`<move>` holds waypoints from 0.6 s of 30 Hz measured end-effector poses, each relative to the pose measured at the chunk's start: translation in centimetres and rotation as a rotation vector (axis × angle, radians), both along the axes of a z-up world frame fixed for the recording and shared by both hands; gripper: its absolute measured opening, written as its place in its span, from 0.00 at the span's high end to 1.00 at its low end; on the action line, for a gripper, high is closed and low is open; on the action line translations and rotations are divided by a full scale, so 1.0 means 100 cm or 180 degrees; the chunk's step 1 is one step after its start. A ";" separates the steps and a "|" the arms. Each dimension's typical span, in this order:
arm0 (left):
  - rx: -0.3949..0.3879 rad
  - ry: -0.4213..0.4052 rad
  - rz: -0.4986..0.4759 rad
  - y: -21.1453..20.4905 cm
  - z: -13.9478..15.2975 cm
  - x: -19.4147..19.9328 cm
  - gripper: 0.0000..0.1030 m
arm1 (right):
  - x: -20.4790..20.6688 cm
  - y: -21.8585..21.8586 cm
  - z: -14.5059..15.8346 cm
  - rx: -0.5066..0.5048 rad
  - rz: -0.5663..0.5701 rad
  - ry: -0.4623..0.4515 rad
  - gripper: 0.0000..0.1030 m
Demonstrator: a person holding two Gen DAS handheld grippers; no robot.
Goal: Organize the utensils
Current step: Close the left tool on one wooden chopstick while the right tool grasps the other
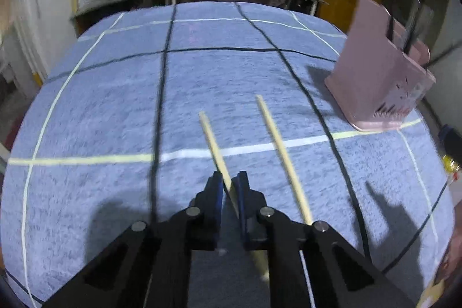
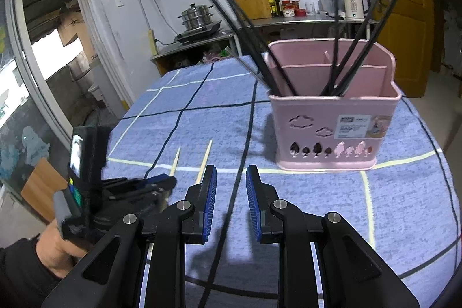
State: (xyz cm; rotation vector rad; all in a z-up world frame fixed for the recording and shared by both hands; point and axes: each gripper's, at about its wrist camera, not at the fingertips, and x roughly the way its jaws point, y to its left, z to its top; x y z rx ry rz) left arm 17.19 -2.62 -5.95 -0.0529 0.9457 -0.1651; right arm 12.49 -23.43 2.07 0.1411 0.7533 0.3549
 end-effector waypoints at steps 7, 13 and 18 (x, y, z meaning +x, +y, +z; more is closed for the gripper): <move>-0.0041 -0.0020 0.0213 0.043 -0.002 -0.004 0.92 | 0.019 0.039 -0.023 -0.0026 0.0240 0.0201 0.79; -0.0195 0.0025 0.0276 0.061 -0.003 0.004 0.92 | 0.050 0.071 -0.045 -0.0185 0.0356 0.0342 0.79; -0.0325 0.0078 0.0254 0.068 -0.003 0.021 0.83 | 0.074 0.088 -0.059 -0.0298 0.0355 0.0440 0.79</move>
